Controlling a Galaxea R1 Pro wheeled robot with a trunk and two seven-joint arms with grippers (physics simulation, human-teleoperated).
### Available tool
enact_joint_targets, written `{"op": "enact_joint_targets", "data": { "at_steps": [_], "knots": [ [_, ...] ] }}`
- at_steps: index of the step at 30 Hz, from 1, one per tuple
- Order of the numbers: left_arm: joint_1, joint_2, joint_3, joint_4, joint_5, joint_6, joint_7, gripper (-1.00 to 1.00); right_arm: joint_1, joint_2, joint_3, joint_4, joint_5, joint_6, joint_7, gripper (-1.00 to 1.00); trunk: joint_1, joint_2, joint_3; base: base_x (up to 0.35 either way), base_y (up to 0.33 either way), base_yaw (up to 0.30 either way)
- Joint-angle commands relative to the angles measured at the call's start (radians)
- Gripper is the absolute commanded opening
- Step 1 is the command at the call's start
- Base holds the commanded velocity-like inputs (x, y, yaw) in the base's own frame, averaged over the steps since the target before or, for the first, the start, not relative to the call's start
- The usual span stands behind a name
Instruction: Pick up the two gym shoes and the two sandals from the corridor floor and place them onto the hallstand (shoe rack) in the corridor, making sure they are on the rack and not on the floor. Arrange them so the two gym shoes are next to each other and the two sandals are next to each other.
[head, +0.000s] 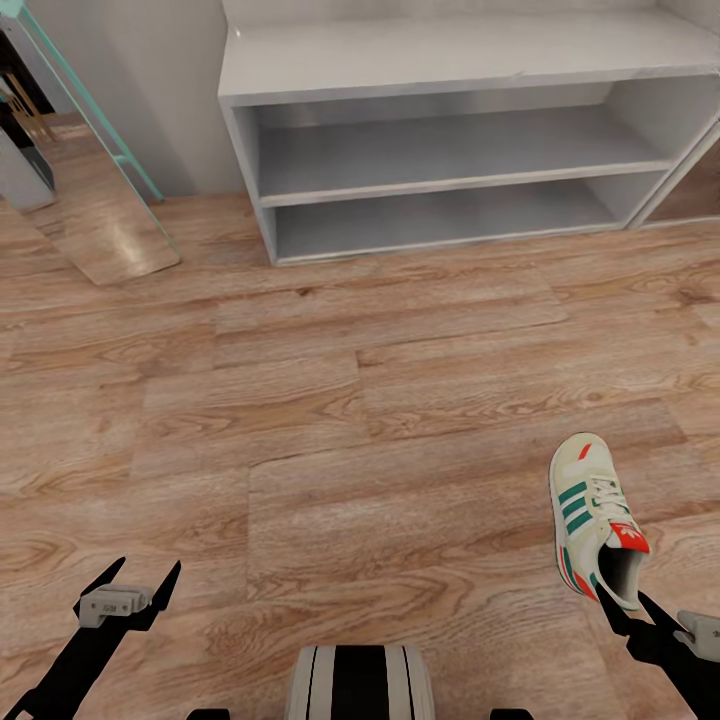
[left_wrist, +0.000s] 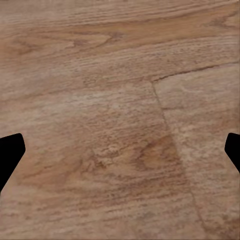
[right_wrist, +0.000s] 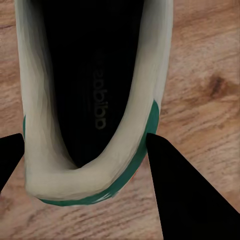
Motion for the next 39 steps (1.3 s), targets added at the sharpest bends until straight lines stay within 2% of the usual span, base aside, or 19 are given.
{"op": "enact_joint_targets", "data": {
  "at_steps": [1, 28, 39],
  "knots": [
    [0.0, 0.0, 0.0, 0.0, 0.0, 0.0, 0.0, 1.0, 0.0, 0.0, 0.0, 0.0, -0.002, 0.001, -0.001, -1.0, 0.0, 0.0, 0.002, 0.0, 0.0, 0.0],
    [0.0, -0.001, 0.004, 0.0, 0.011, 0.0, 0.005, 1.0, 0.0, 0.0, 0.0, 0.0, -0.001, 0.002, 0.001, -1.0, 0.001, 0.0, 0.036, 0.0, 0.0, 0.0],
    [0.0, -0.001, 0.004, 0.0, 0.01, -0.001, 0.006, 1.0, 0.0, 0.0, 0.0, 0.0, 0.0, 0.001, 0.001, -1.0, 0.005, -0.003, 0.019, 0.0, 0.0, 0.0]
  ]
}}
